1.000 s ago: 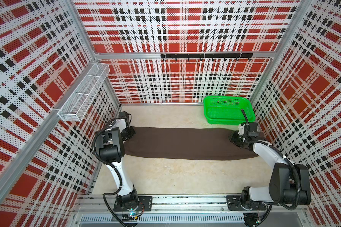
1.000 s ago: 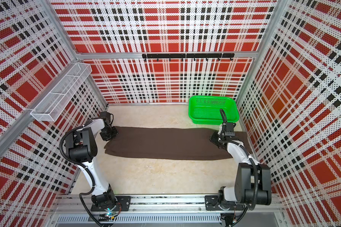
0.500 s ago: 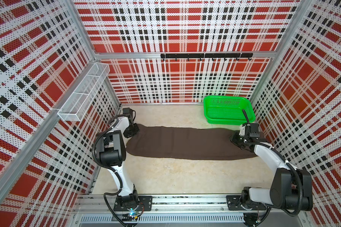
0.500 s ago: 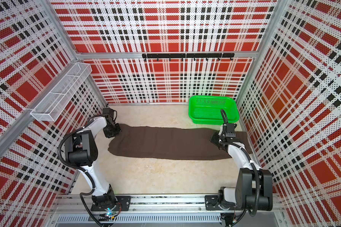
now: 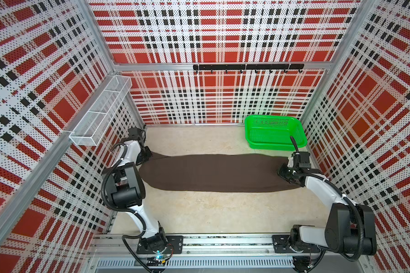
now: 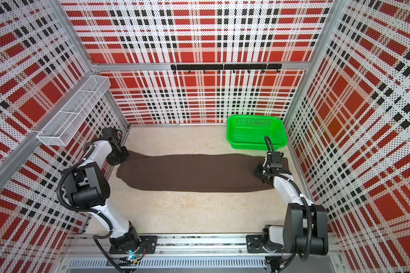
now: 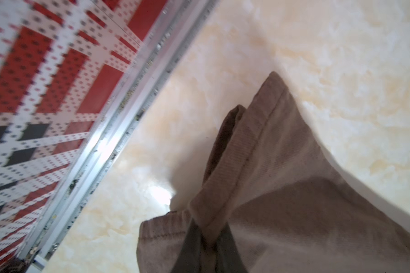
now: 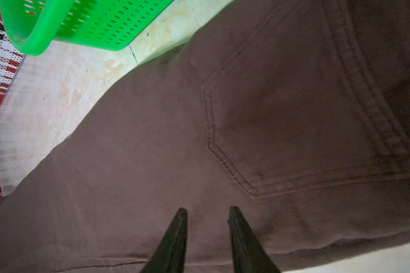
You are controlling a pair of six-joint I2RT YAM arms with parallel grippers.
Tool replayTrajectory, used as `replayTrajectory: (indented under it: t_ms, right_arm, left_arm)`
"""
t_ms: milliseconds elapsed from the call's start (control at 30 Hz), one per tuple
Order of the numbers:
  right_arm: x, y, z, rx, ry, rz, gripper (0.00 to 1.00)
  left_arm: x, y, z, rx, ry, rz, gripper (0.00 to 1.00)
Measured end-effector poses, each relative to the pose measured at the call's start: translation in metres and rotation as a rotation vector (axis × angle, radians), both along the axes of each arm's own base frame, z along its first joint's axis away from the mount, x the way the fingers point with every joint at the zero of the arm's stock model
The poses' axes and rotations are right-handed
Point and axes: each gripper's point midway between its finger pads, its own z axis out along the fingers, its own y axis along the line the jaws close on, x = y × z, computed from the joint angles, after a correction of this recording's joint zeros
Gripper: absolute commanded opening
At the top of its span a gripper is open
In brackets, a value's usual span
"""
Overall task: Fold and stack the trousers
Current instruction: Fold the trousers at the center of the table.
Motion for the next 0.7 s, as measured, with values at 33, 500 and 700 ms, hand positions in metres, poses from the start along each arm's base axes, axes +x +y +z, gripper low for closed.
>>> replayTrajectory:
  t_ms: [33,500,700]
  right_arm:
    - [-0.001,0.002,-0.001,0.0,0.003,0.003,0.34]
    - [-0.006,0.013,-0.021,0.003,0.055,0.025,0.34]
    - [-0.004,0.014,-0.024,0.005,0.054,0.026,0.34]
  left_arm:
    - [0.0,0.004,0.003,0.009,-0.003,0.009,0.0]
    - [0.006,-0.112,-0.004,-0.074,0.005,-0.228,0.0]
    - [-0.003,-0.204,0.009,-0.161,-0.042,-0.333,0.0]
